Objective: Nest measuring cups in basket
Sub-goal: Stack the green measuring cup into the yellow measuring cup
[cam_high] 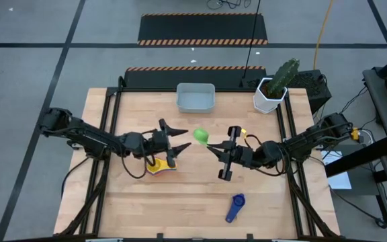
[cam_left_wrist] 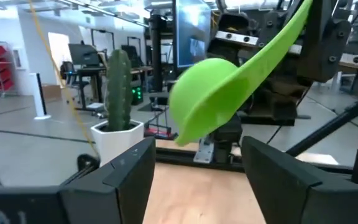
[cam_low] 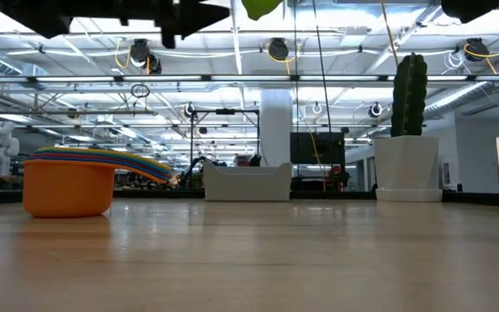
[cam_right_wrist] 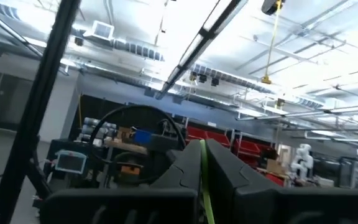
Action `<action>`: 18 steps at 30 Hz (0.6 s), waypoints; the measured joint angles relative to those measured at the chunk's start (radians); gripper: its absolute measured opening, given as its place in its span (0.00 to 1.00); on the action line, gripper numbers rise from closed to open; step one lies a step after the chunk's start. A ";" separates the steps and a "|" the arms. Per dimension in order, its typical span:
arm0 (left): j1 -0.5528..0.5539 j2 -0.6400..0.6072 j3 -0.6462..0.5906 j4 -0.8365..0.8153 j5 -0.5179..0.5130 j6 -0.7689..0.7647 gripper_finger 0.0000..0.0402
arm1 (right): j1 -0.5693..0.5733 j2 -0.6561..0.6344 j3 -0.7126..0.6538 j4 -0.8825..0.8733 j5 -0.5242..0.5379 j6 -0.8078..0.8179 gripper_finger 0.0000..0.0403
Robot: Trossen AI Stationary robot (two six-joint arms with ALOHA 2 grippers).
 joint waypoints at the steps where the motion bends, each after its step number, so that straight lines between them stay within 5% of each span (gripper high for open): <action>1: -0.001 0.024 0.020 0.005 0.004 0.000 0.62 | 0.000 0.000 0.000 0.001 -0.006 0.000 0.00; 8: 0.003 0.095 0.066 0.003 -0.116 -0.048 0.72 | 0.001 0.000 0.000 0.007 -0.007 0.016 0.00; 18: 0.016 0.098 0.070 0.010 -0.061 -0.050 0.69 | -0.010 0.000 0.000 -0.015 -0.006 -0.005 0.00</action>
